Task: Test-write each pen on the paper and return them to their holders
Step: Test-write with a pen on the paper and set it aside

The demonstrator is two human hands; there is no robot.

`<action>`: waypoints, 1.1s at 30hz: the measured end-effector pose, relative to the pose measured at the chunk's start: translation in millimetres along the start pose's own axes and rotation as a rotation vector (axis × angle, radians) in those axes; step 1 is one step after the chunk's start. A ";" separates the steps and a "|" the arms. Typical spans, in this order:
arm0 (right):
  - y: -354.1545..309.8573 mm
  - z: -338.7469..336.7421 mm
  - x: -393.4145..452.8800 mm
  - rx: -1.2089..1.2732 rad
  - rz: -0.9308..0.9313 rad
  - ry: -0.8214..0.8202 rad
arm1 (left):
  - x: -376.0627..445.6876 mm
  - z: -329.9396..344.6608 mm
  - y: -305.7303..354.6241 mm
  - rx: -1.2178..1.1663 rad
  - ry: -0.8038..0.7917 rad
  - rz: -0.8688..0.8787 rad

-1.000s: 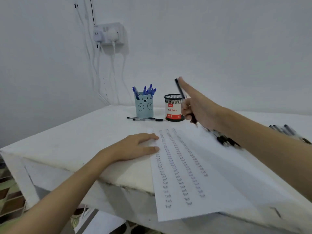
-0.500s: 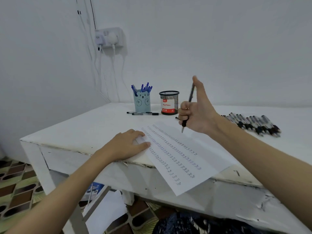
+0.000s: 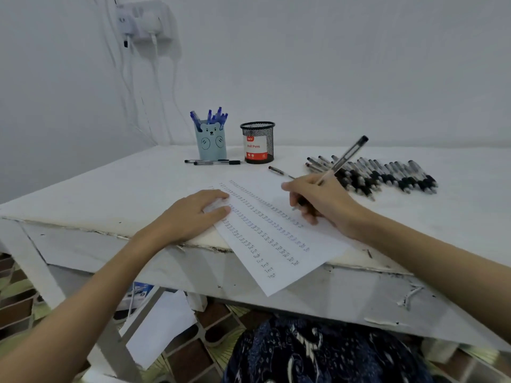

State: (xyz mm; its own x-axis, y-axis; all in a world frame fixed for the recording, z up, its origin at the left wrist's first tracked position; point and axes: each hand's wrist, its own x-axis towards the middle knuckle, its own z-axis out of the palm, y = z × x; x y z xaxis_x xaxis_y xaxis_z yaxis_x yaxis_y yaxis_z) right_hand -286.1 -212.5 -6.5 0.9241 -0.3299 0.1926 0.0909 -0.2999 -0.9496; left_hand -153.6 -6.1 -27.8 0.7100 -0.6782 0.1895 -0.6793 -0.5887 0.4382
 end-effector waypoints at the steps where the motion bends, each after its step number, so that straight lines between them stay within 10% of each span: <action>1: 0.2 1.7 -1.6 -0.002 -0.017 0.023 | -0.4 -0.7 0.4 0.000 0.004 -0.002; 33: 10.0 5.7 -0.8 -0.311 -0.209 0.125 | 5.9 5.1 -10.7 0.022 0.000 -0.010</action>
State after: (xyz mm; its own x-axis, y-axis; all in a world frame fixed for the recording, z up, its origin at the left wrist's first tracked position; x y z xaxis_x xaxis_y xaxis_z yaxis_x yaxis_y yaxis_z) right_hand -283.9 -210.1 -17.5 0.8435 -0.3338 0.4209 0.1377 -0.6230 -0.7700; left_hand -143.0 -6.1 -35.8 0.7168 -0.6722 0.1852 -0.6761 -0.6050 0.4206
